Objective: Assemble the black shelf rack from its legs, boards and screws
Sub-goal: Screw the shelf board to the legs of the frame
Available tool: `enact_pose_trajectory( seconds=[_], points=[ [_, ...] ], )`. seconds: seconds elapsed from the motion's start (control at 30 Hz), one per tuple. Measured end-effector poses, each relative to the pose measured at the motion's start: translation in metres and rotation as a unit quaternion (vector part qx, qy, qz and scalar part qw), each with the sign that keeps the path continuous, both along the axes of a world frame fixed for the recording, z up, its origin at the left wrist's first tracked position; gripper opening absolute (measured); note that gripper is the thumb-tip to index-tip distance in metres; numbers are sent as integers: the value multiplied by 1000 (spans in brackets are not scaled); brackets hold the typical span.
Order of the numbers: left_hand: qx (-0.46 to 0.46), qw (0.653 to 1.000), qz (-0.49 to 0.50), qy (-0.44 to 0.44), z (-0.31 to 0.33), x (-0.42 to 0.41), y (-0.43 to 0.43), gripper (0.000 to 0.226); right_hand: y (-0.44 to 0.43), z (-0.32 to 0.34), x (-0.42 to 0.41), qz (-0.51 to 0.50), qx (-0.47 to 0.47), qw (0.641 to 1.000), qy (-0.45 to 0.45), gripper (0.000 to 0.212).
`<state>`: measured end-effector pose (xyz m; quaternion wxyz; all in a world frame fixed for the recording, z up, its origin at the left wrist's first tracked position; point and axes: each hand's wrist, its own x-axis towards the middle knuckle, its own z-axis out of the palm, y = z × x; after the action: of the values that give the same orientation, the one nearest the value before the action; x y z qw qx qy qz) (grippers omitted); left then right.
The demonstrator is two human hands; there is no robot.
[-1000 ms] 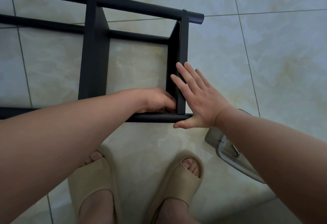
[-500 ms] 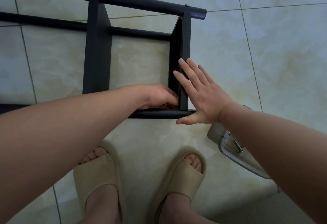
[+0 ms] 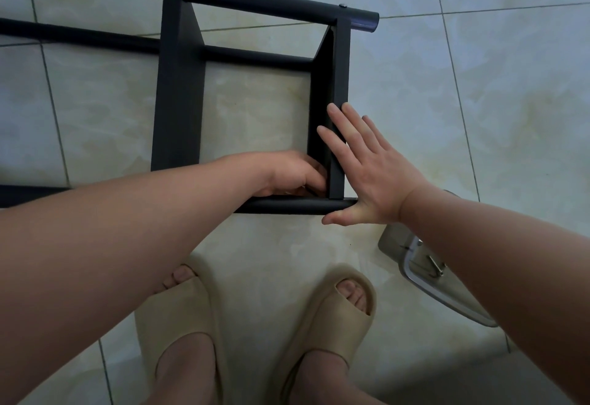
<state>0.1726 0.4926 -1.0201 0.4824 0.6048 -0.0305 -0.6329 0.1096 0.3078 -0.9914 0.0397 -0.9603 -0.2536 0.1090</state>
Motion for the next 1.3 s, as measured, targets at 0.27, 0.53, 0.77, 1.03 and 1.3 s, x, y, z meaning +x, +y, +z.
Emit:
enact_pose_trajectory(
  seconds=[0.27, 0.53, 0.77, 1.03, 1.3],
  points=[
    [2, 1000, -4, 2, 3, -1, -1, 15, 0, 2, 0, -2, 0, 1000, 6, 125],
    [0, 1000, -3, 5, 0, 1, 0, 16, 0, 2, 0, 0, -8, 1000, 8, 125],
    [19, 1000, -4, 1, 2, 0, 0, 25, 0, 2, 0, -2, -5, 1000, 8, 125],
    [-4, 1000, 14, 25, 1, 1, 1, 18, 0, 2, 0, 1, -6, 1000, 5, 124],
    [14, 1000, -14, -15, 2, -1, 0, 10, 1, 4, 1, -2, -9, 1000, 8, 125]
  ],
)
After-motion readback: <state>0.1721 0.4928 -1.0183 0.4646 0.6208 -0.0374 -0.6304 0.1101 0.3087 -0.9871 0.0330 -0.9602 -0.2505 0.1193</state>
